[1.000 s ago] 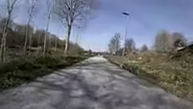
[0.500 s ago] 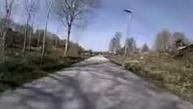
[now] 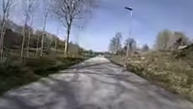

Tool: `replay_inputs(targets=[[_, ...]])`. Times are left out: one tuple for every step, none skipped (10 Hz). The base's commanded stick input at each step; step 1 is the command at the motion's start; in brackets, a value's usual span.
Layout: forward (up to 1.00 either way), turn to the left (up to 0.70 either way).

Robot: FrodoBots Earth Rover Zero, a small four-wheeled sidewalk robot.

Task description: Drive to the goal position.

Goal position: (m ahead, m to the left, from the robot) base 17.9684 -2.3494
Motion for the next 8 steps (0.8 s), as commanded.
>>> replay_inputs(targets=[[0.85,0.0],[0.85,0.0],[0.85,0.0],[0.85,0.0],[0.85,0.0],[0.85,0.0],[0.85,0.0],[0.85,0.0]])
